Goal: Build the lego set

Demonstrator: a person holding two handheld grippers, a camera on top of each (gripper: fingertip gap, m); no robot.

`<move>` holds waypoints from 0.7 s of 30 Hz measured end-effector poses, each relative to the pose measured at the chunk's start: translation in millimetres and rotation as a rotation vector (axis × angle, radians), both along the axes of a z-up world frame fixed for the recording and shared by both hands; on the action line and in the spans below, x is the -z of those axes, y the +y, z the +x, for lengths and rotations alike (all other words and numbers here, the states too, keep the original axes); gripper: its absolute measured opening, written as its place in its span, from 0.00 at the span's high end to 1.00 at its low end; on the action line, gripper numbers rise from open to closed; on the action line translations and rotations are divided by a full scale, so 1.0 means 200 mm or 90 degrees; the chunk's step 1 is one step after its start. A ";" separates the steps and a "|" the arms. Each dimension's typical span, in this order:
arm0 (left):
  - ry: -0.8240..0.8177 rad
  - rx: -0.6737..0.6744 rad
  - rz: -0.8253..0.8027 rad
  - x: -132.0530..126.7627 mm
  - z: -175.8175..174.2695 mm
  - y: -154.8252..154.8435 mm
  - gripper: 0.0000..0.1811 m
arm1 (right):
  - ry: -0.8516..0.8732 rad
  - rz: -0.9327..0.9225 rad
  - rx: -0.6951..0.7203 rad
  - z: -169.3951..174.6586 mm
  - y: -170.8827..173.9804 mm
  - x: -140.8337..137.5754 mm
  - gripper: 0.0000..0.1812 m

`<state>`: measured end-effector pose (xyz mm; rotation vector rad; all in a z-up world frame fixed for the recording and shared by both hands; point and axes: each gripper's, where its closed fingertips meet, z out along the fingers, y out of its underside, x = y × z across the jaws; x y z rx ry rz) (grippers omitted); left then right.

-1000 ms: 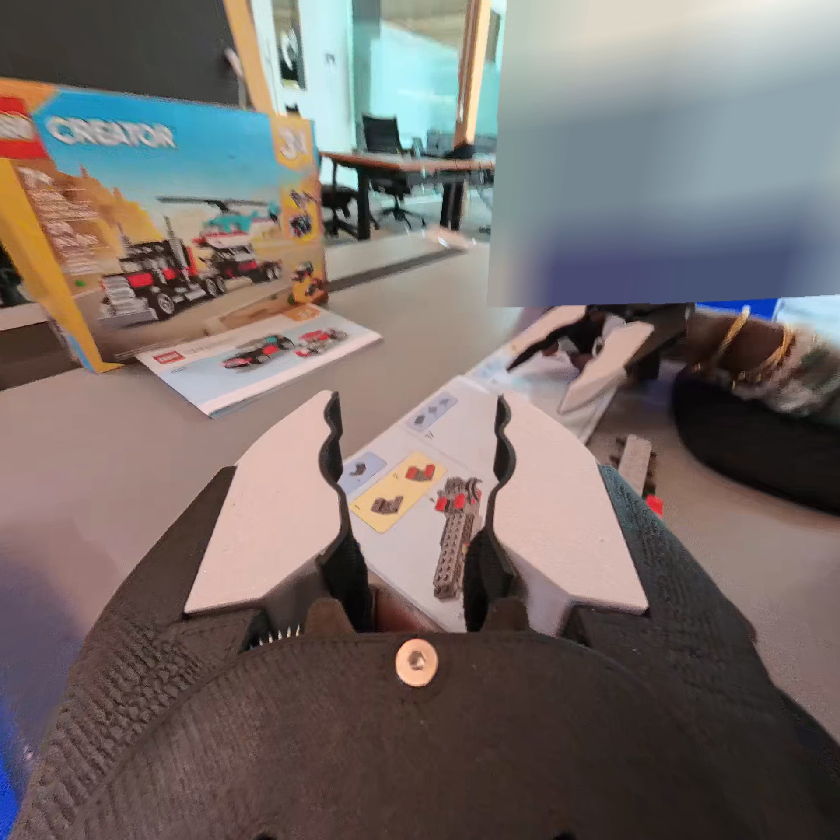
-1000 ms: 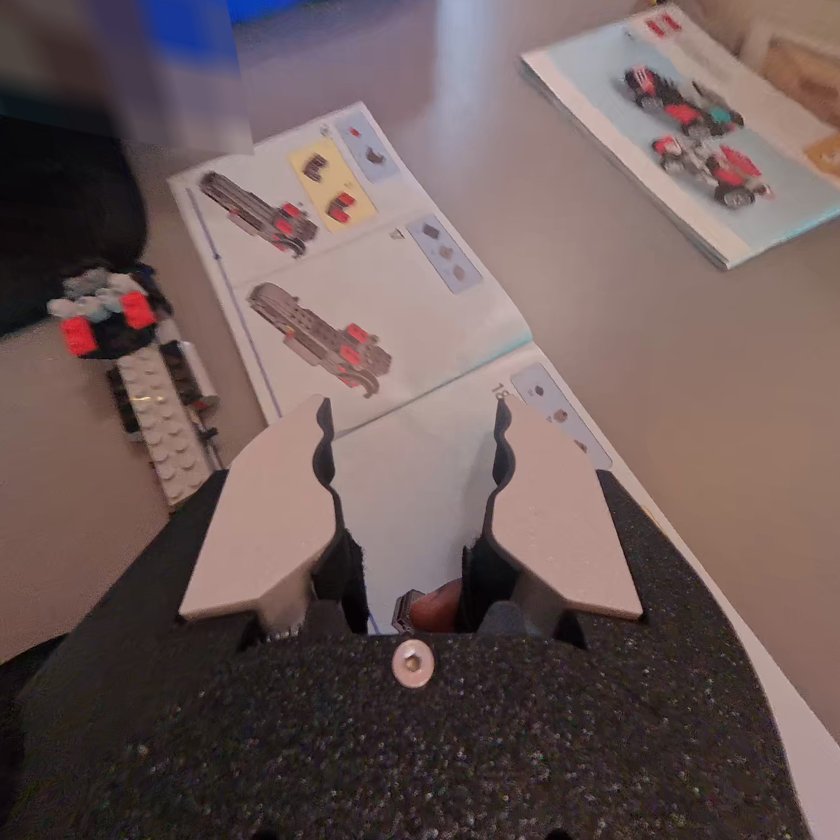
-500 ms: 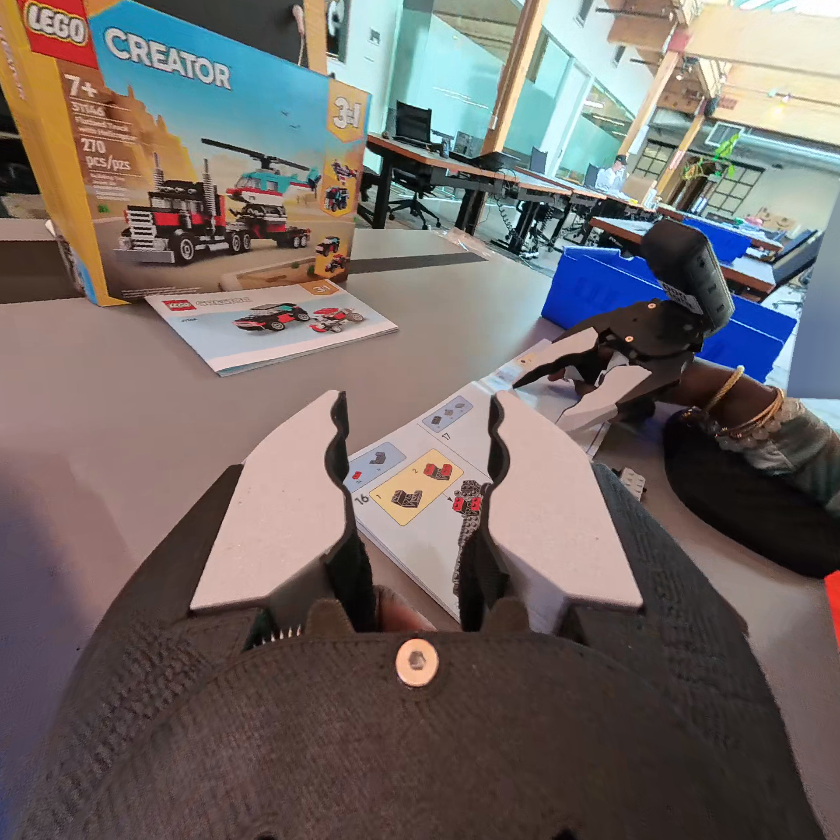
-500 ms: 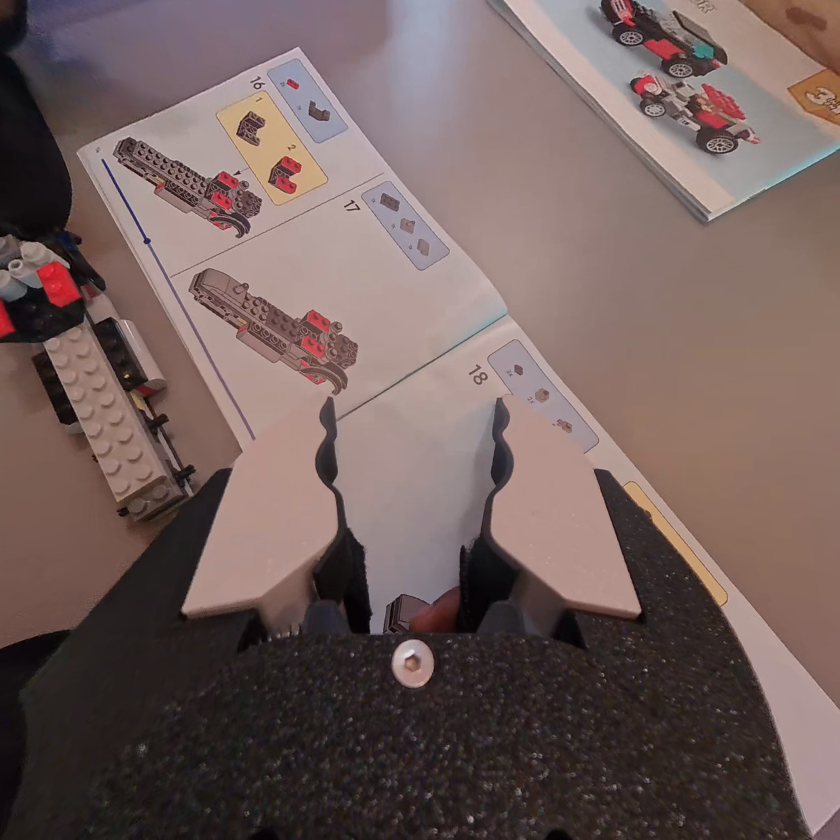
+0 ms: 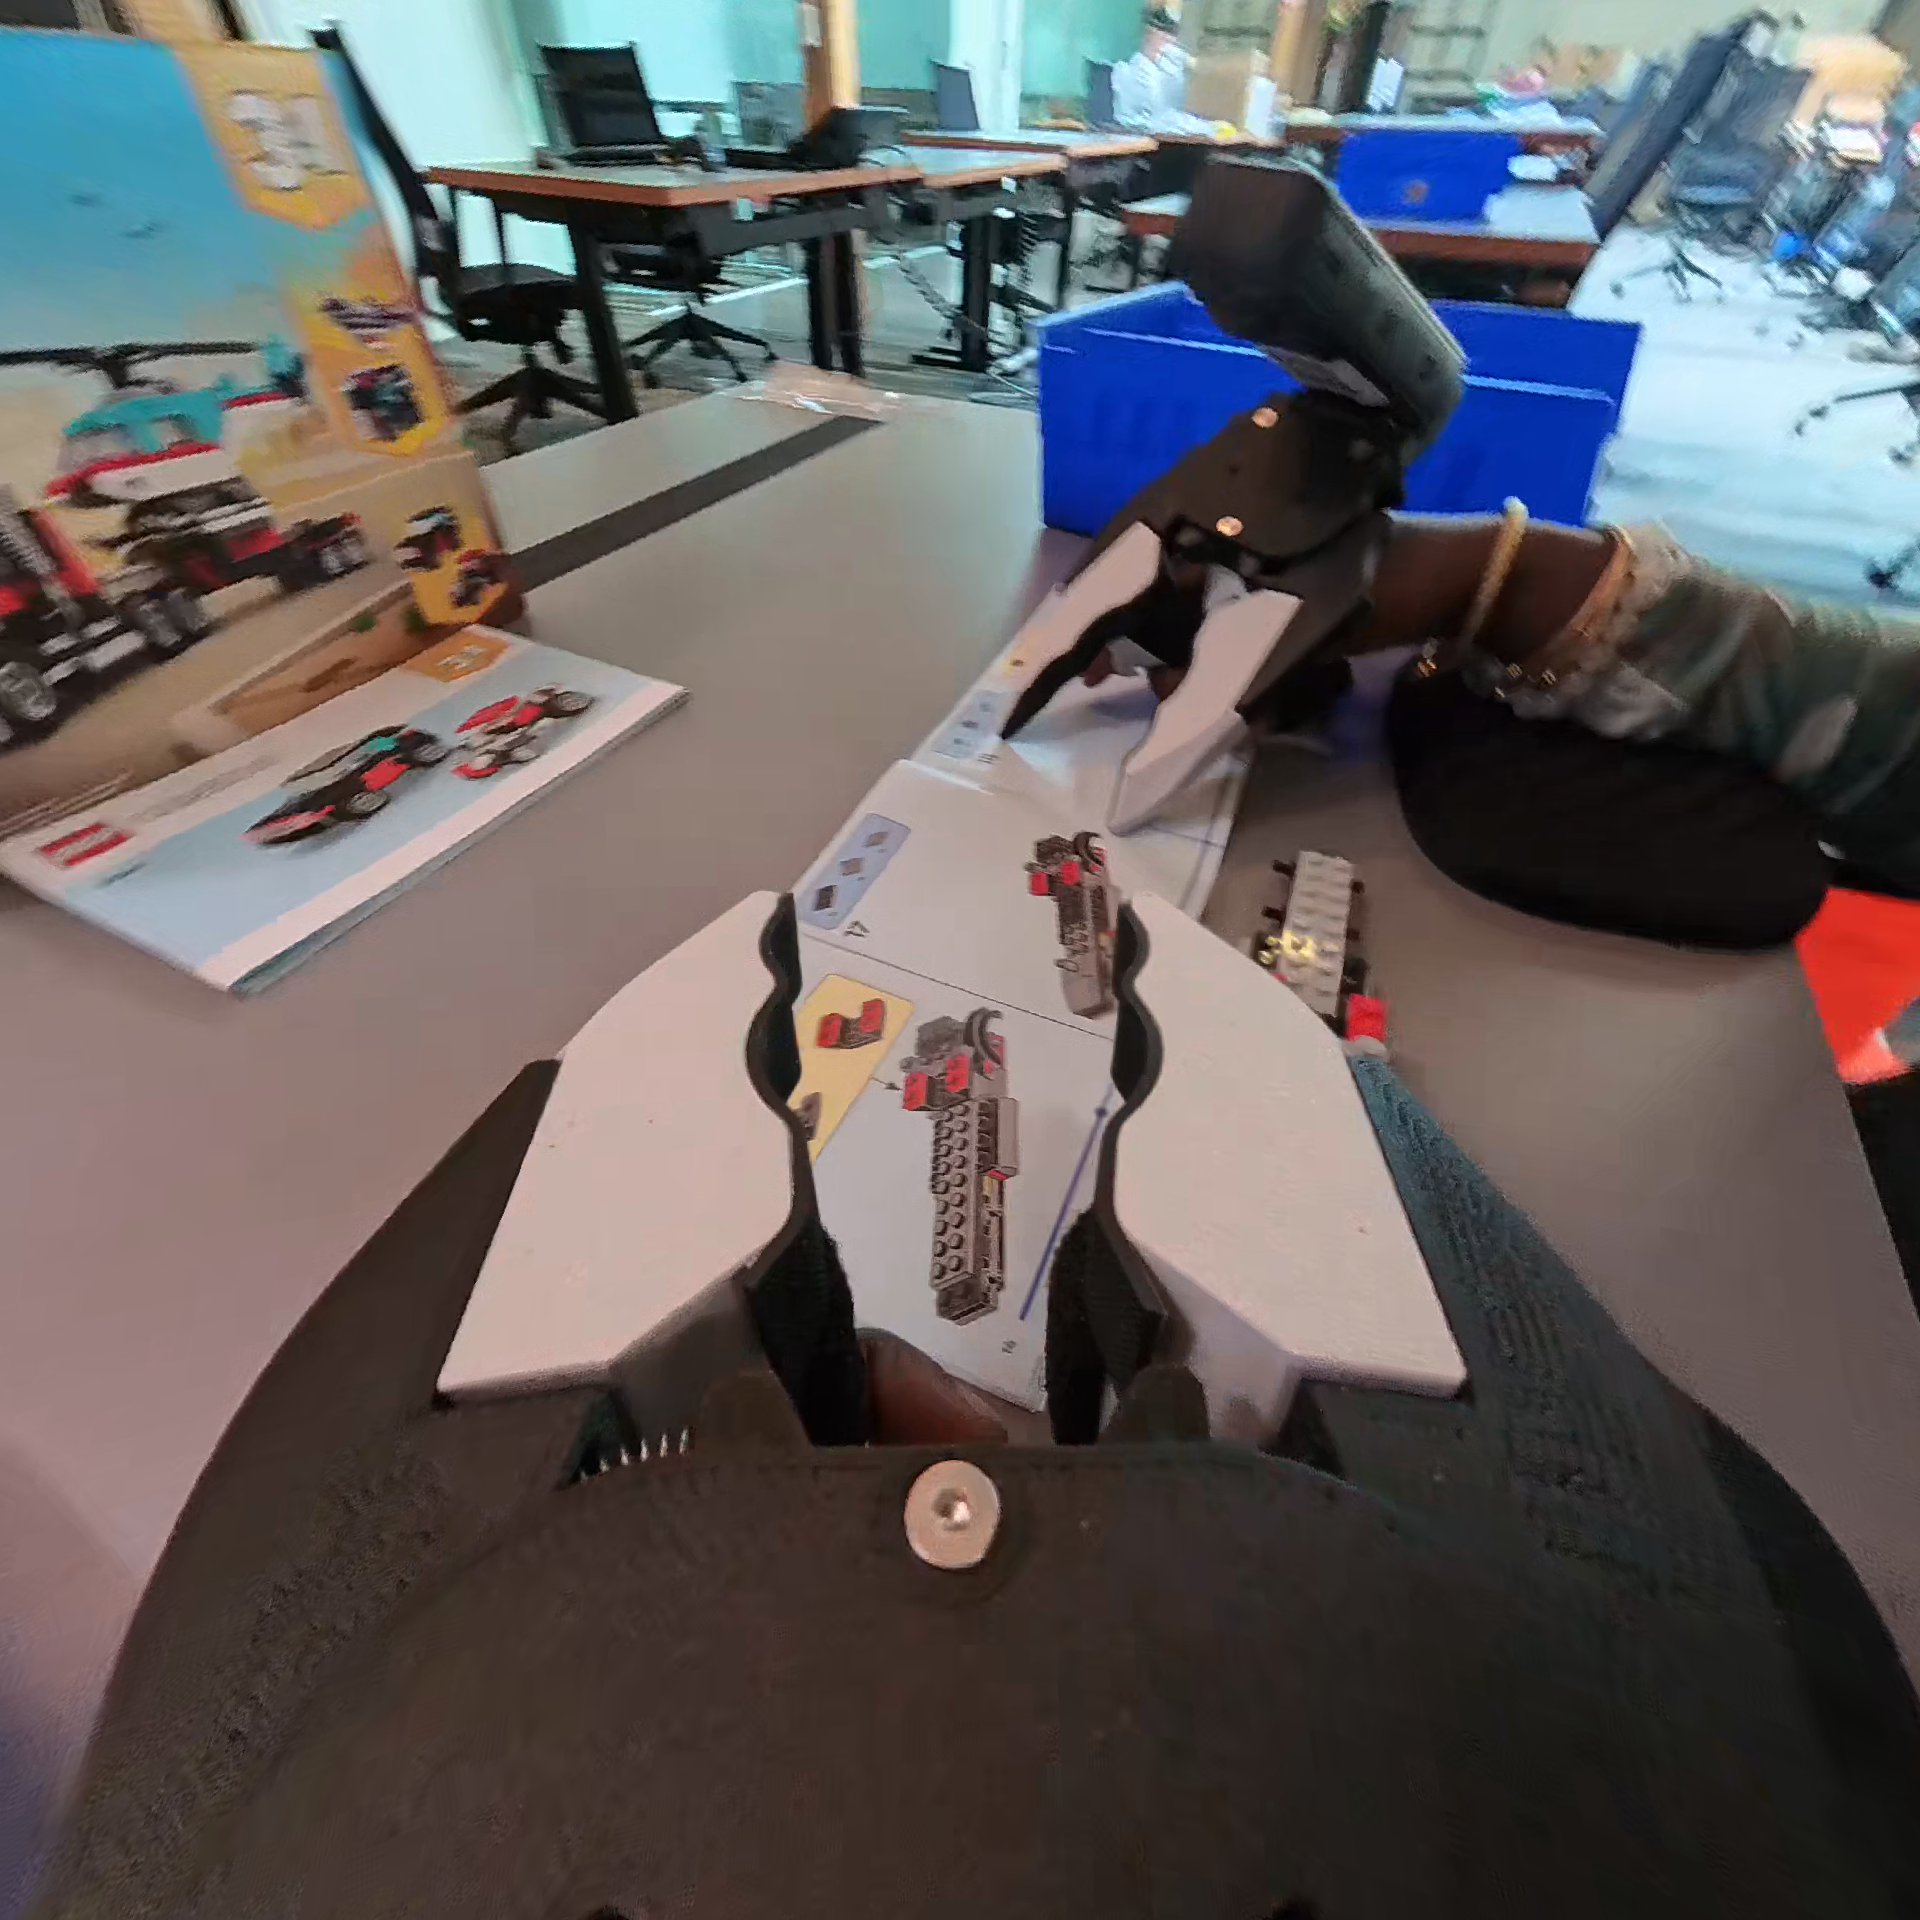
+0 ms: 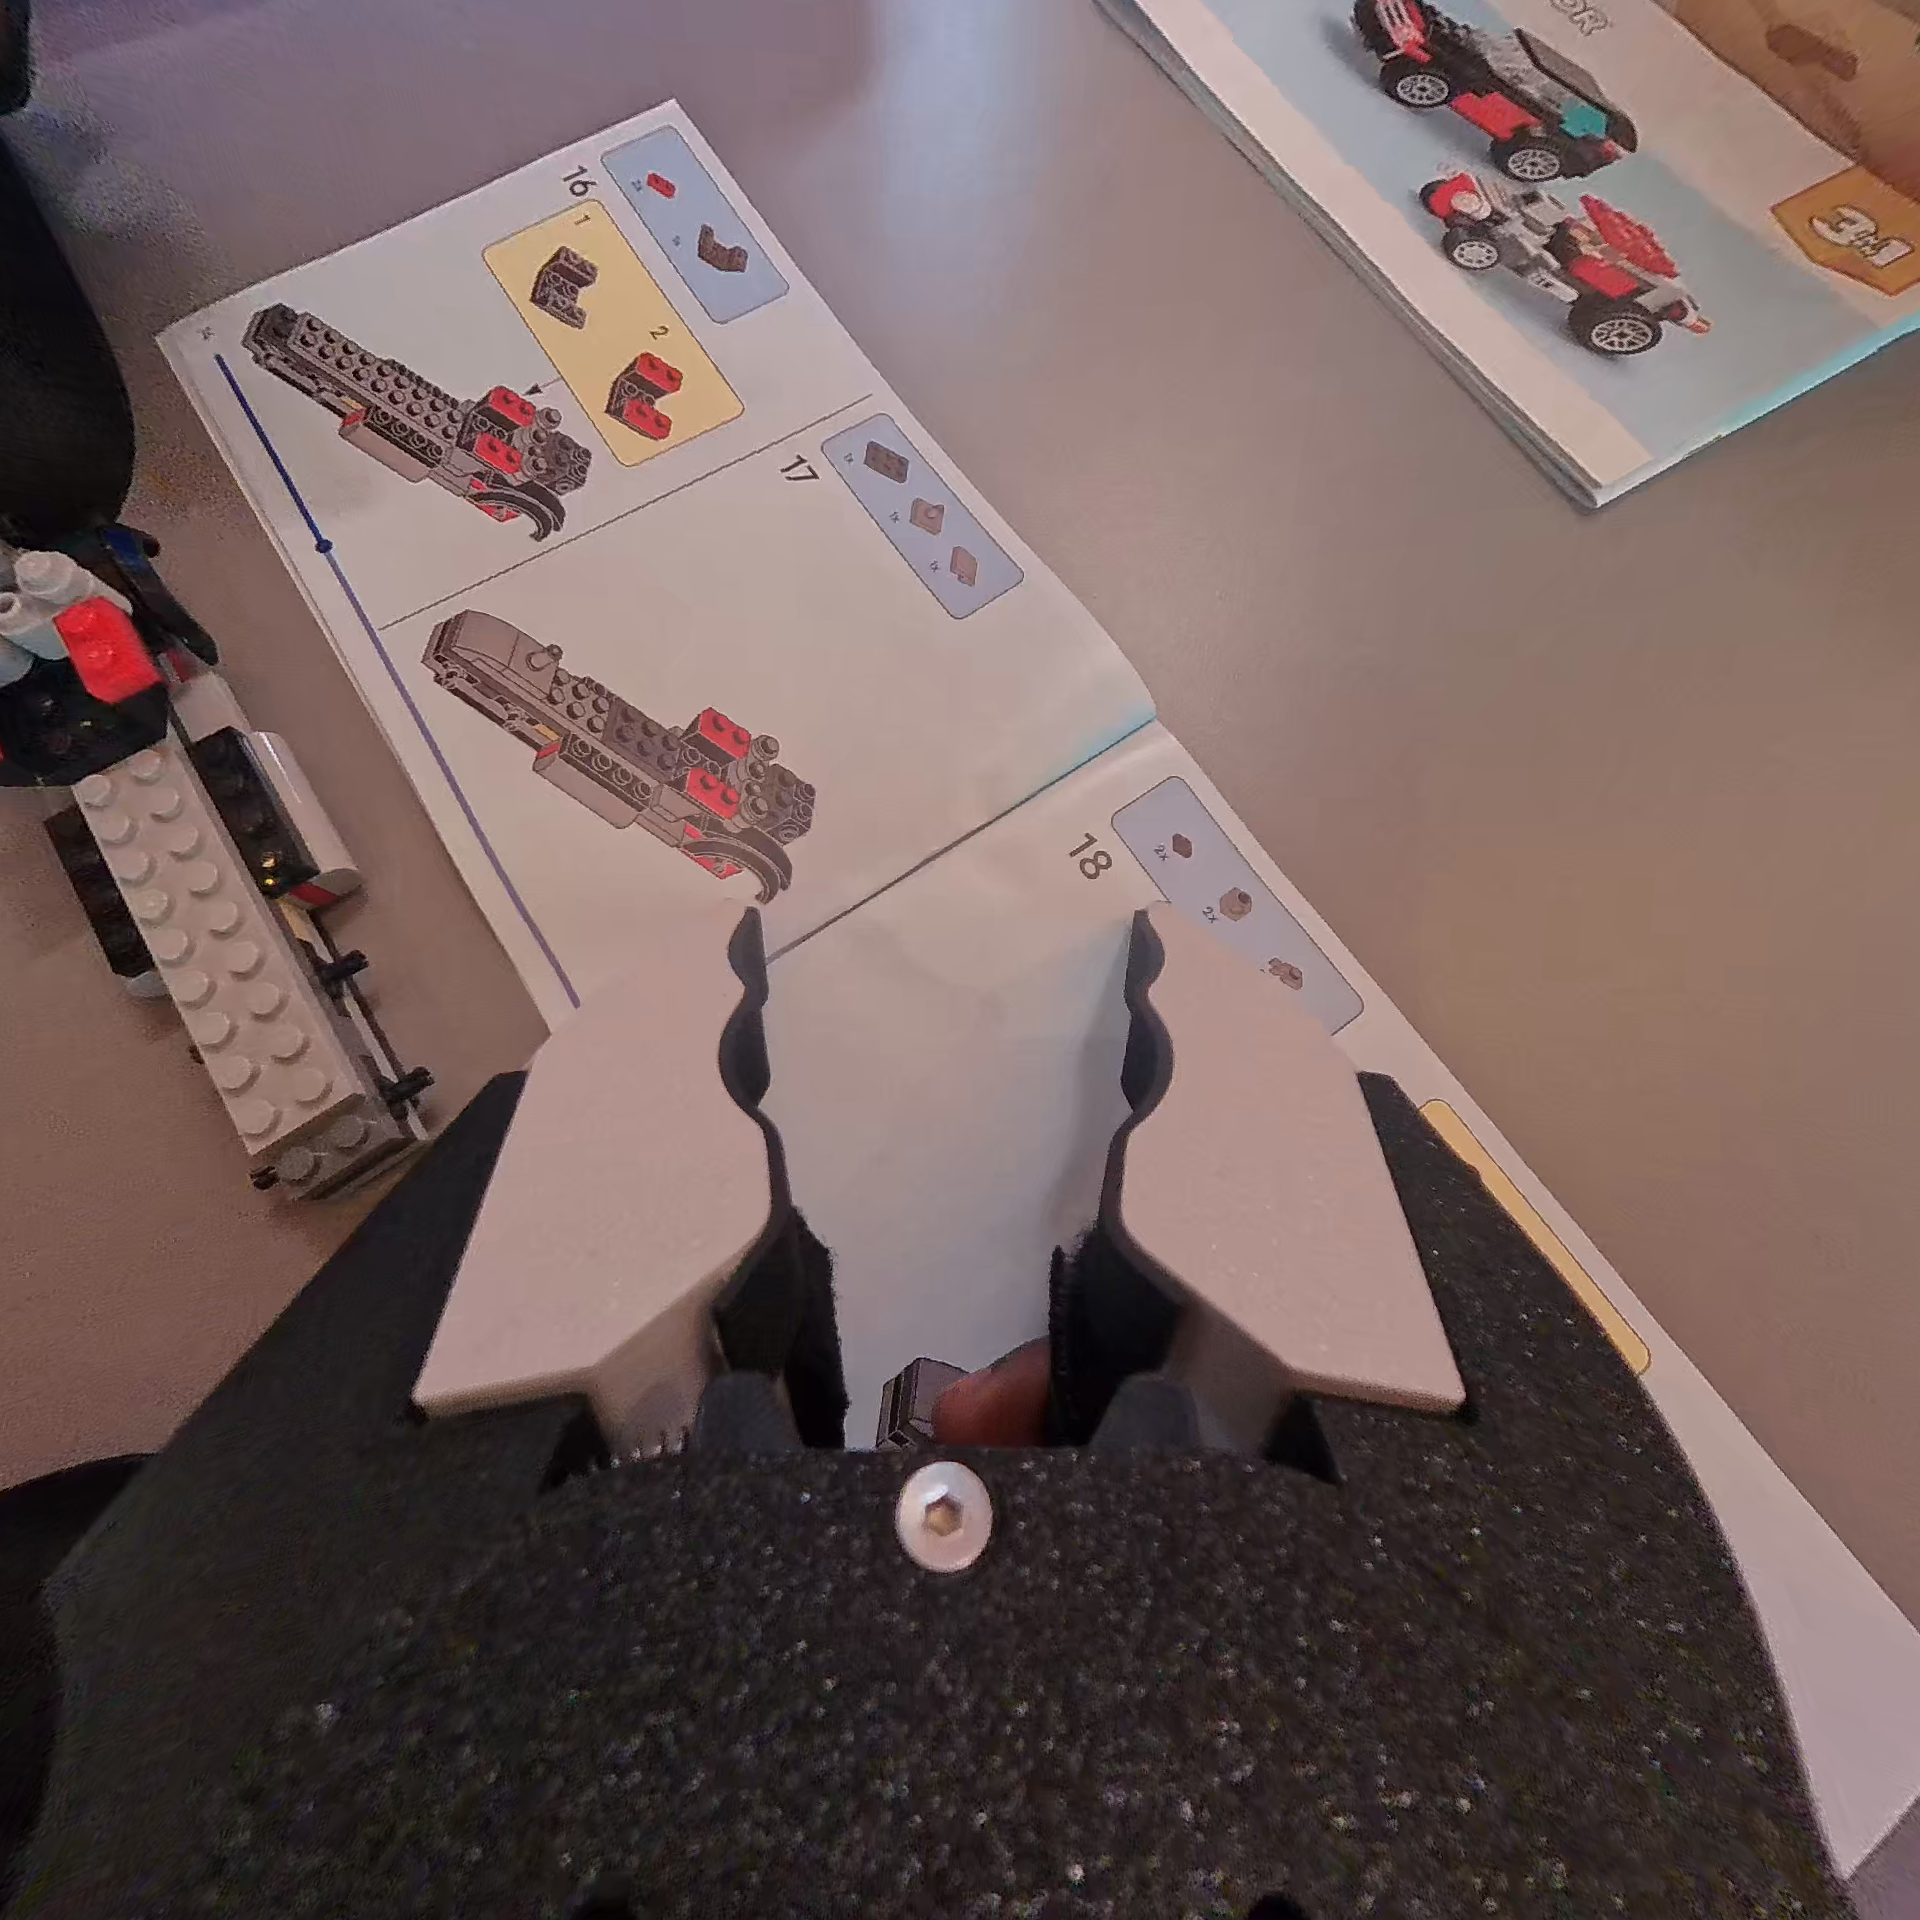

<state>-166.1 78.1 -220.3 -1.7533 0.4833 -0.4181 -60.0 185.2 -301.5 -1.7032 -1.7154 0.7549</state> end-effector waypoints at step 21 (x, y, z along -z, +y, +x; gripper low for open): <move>0.020 0.163 0.023 0.01 0.16 -0.11 0.52 | 0.068 -0.054 -0.429 -0.01 -0.64 -0.10 0.68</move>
